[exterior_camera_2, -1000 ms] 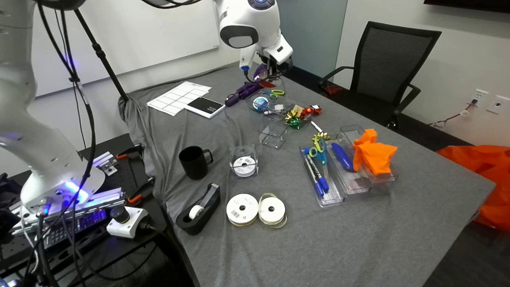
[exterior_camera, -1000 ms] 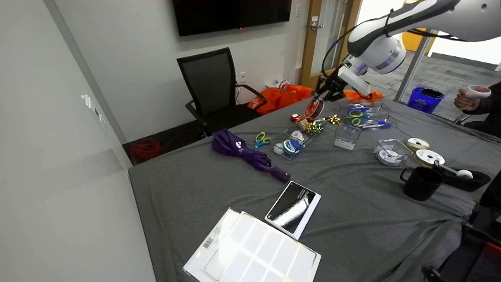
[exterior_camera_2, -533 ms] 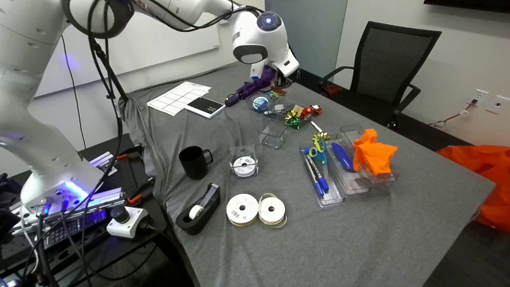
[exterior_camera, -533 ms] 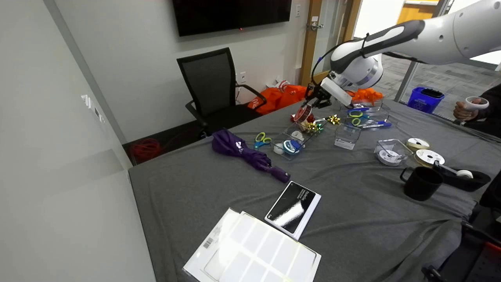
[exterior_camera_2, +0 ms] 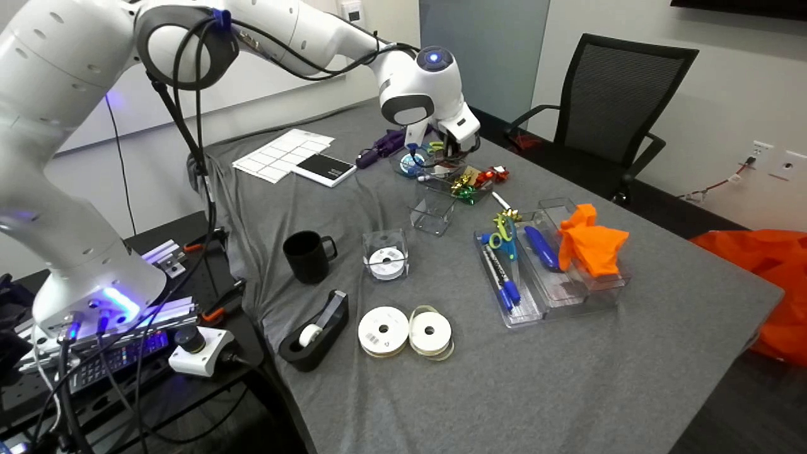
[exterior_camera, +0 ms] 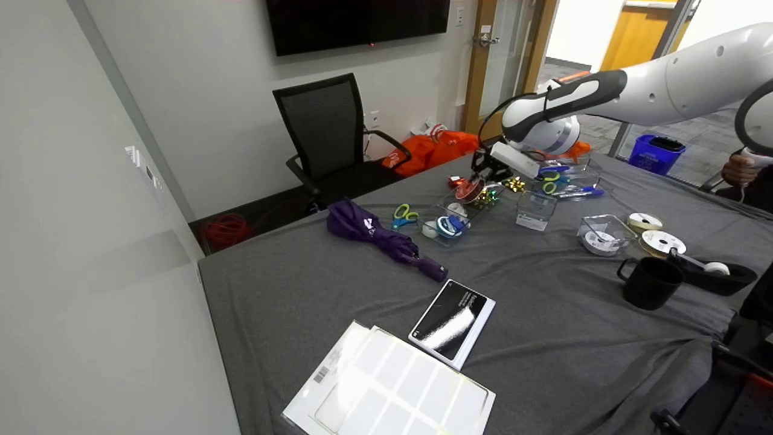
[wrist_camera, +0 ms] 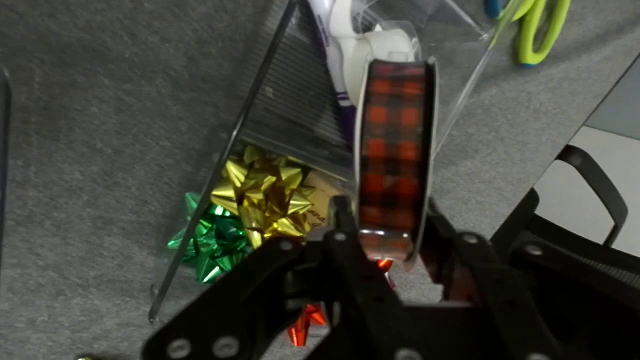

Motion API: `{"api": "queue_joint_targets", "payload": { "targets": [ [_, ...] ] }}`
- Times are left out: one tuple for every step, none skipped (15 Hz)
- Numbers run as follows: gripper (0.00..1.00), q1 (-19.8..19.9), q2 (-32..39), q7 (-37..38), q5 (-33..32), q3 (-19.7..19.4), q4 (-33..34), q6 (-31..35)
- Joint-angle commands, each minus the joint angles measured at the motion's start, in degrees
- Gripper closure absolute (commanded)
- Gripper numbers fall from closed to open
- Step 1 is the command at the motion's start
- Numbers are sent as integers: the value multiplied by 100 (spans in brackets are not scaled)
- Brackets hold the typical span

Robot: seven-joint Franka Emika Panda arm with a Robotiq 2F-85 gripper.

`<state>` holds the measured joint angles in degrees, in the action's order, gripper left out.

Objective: Pick up the roll of red ribbon tape and put it in the middle clear container with cello tape

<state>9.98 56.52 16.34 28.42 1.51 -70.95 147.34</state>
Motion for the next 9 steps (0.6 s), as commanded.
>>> {"api": "queue_joint_targets", "payload": {
  "targets": [
    [34,25,-82,12,-451,-147,-43,-339],
    [28,51,-126,-55,-528,-142,-91,-379],
    [20,77,-156,-112,-595,-143,-119,-411],
    [14,119,-181,-196,-633,-115,-138,-402],
    [8,148,-197,-251,-665,-98,-143,-404],
    [2,171,-219,-295,-691,-90,-150,-412],
    [0,201,-254,-355,-698,-75,-166,-429],
    [0,227,-298,-418,-701,-64,-194,-454],
    [0,255,-340,-502,-695,-46,-227,-460]
  ]
}}
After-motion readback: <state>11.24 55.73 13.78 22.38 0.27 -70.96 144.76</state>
